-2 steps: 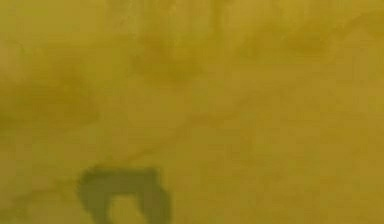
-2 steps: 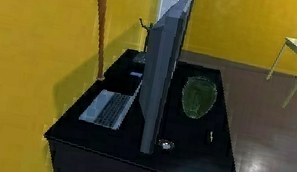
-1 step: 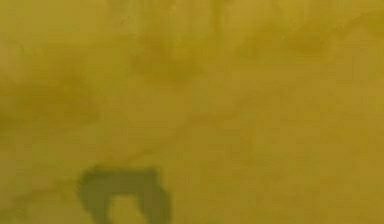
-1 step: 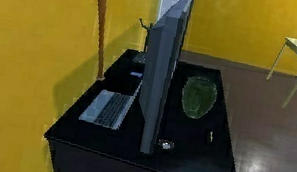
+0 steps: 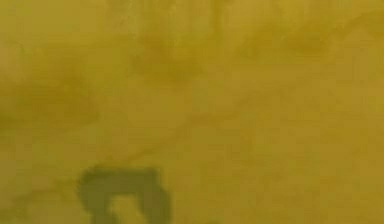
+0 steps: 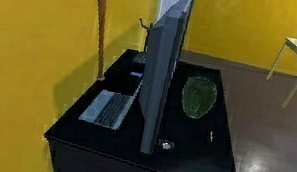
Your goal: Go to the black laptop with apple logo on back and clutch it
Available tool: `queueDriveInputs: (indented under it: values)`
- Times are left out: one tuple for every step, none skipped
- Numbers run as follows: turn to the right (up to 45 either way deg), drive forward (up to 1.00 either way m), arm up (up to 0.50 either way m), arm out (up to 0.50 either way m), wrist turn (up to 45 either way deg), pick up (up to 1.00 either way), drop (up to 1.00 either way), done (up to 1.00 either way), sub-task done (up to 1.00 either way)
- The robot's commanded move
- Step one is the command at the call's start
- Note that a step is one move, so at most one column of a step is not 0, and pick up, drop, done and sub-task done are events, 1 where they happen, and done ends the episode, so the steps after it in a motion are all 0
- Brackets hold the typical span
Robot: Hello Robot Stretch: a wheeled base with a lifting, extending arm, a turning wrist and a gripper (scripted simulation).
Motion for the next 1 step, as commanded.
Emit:
queueDriveInputs:
  values:
    - [0.0, 0.0, 0.0, 0.46, 0.0, 0.0, 0.0, 0.0, 0.0]
